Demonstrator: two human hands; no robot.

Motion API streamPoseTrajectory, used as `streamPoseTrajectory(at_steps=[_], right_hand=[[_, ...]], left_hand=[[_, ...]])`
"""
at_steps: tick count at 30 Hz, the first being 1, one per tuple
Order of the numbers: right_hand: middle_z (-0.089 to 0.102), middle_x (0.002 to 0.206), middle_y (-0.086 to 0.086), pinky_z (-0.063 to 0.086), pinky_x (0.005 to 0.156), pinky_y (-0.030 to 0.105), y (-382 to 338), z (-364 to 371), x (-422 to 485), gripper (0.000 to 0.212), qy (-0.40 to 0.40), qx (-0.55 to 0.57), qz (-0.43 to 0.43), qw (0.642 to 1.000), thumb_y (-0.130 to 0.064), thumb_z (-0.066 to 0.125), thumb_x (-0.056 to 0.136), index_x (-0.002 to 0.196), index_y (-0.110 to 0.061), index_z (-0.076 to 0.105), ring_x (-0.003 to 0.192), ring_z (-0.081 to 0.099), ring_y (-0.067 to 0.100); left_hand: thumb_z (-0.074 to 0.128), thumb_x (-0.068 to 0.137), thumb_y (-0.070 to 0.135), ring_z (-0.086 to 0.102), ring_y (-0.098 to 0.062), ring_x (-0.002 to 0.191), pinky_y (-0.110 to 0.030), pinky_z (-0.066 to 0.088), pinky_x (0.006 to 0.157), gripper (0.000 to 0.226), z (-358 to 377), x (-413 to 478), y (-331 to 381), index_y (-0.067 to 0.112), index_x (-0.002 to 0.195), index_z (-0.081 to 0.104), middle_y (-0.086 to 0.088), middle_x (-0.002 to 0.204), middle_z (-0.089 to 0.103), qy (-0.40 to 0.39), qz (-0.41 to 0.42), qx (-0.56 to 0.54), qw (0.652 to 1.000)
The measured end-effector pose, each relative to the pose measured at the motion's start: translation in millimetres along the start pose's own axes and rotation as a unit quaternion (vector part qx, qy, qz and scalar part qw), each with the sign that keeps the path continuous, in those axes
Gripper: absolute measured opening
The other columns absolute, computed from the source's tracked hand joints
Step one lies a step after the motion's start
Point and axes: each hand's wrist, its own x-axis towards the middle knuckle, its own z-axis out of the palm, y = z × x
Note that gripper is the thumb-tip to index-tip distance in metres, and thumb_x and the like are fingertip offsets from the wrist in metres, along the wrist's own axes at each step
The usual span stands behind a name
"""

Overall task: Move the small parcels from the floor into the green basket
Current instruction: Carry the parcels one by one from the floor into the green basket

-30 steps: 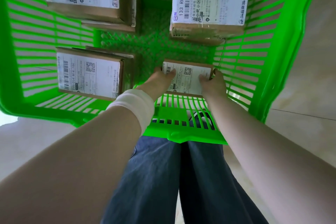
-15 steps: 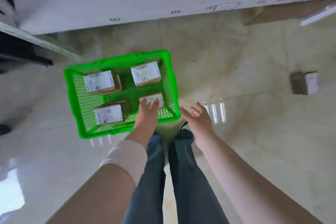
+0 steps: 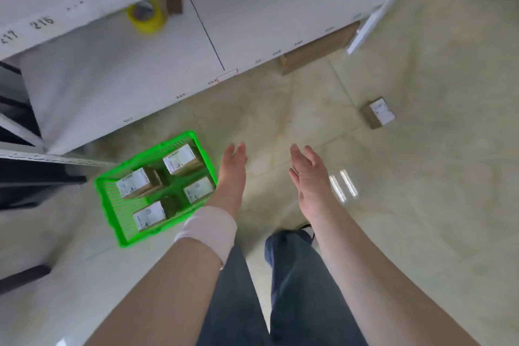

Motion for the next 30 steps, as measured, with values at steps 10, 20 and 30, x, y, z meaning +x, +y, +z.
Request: streamPoseTrajectory(at_steps=[10,20,30], right_hand=[[0.042,0.147,0.002,0.030,0.115,0.035,-104.3,-183.3,68.1,0.071,0.050,0.034,-0.047,0.997,-0.040,0.060,0.087,0.146,-0.016,0.029,0.128,0.044,0.014],[0.048,0.137,-0.001,0.035,0.109,0.029,-232.9,-279.4,152.8,0.067,0.080,0.017,-0.031,0.996,-0.039,0.057,0.089,0.146,-0.016,0.029,0.106,0.049,0.012],[0.053,0.130,-0.001,0.037,0.109,0.030,-325.9,-362.7,206.9,0.058,0.075,-0.005,-0.013,0.997,-0.033,0.057,0.091,0.143,-0.016,0.037,0.114,0.054,0.018]], left_hand=[[0.040,0.095,0.037,0.047,-0.020,0.130,-0.040,0.028,0.115,0.053,242.5,-19.8,27.3,0.017,0.144,0.031,-0.003,0.145,0.044,-0.098,0.056,0.027,0.993],[0.038,0.094,0.044,0.044,-0.021,0.132,-0.042,0.028,0.115,0.058,408.1,9.7,100.9,0.018,0.145,0.030,-0.004,0.145,0.043,-0.124,0.046,0.044,0.990],[0.040,0.095,0.037,0.050,-0.016,0.102,-0.027,0.038,0.080,0.022,538.5,12.6,172.6,0.023,0.109,0.051,0.004,0.104,0.052,-0.124,0.042,0.003,0.991]])
